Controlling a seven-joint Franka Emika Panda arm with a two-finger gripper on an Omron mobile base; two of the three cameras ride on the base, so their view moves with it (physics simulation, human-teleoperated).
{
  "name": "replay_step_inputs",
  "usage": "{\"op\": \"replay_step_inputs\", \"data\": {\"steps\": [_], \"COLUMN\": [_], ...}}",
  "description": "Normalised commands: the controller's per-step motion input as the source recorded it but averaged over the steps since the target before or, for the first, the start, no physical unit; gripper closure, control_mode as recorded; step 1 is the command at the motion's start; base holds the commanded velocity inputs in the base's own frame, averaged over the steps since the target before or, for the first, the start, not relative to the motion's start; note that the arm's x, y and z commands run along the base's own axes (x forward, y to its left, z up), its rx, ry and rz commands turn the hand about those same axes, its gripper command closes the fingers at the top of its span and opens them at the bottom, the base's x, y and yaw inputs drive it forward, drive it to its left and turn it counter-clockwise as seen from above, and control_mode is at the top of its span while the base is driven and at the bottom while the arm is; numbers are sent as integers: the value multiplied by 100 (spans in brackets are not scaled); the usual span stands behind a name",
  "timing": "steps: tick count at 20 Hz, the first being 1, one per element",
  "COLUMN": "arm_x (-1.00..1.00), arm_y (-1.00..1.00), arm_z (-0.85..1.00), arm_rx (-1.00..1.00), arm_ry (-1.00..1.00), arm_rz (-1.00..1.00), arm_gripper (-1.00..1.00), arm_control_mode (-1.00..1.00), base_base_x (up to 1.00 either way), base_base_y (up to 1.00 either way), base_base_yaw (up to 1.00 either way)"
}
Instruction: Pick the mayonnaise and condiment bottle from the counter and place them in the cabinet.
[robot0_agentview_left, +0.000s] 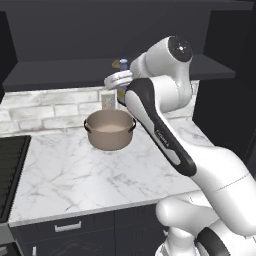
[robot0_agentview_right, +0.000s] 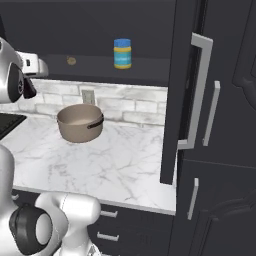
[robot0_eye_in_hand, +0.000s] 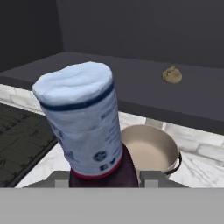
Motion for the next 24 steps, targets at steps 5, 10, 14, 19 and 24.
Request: {"op": "replay_step_inputs", "data": {"steps": [5,10,14,19,24], "arm_x": [0,1,19,30,37], "arm_y": [0,0,0,0,0], "arm_z": [45,25,11,0,0], "arm_rx": [0,1,3,8,8], "arm_ry": [-15,-14,-9,-4,-1], "arm_rz": [-5,-5,-2,-1,0], "arm_gripper": [100,100,100,100,100], "arm_control_mode": [-100,-100,-100,-100,-100], "base_base_x": [0,0,0,0,0], "base_base_y": [0,0,0,0,0], "base_base_yaw": [0,0,0,0,0]}}
